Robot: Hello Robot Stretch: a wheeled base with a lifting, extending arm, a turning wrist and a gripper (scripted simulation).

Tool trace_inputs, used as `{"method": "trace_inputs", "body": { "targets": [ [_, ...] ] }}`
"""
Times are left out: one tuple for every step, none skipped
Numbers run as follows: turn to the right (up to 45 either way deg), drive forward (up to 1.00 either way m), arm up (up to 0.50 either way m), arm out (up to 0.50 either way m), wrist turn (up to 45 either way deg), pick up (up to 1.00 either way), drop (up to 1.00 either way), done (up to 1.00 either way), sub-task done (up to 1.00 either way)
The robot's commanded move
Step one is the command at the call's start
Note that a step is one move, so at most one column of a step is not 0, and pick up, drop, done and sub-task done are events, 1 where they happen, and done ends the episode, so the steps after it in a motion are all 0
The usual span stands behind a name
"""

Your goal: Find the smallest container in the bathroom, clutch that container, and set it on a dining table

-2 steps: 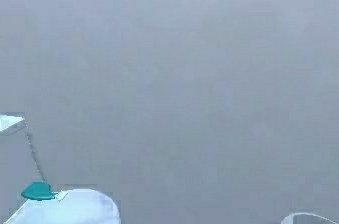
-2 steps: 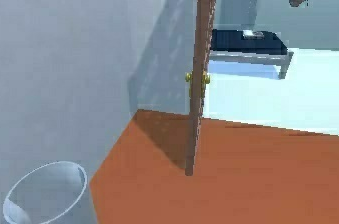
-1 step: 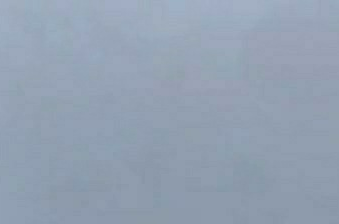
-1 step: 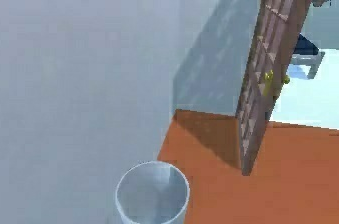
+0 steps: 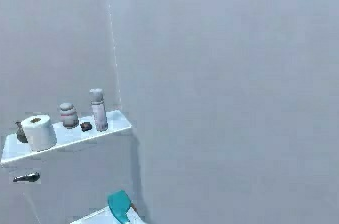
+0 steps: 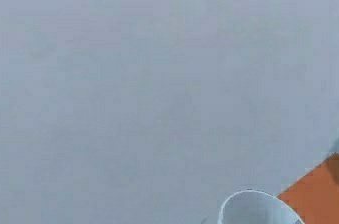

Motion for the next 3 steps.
{"method": "trace_inputs", "body": {
  "targets": [
    [-45.0,0.0,0.0,0.0,0.0,0.0,0.0,0.0,0.0],
    [-45.0,0.0,0.0,0.0,0.0,0.0,0.0,0.0,0.0],
    [-18.0,0.0,0.0,0.0,0.0,0.0,0.0,0.0,0.0]
  ]
}}
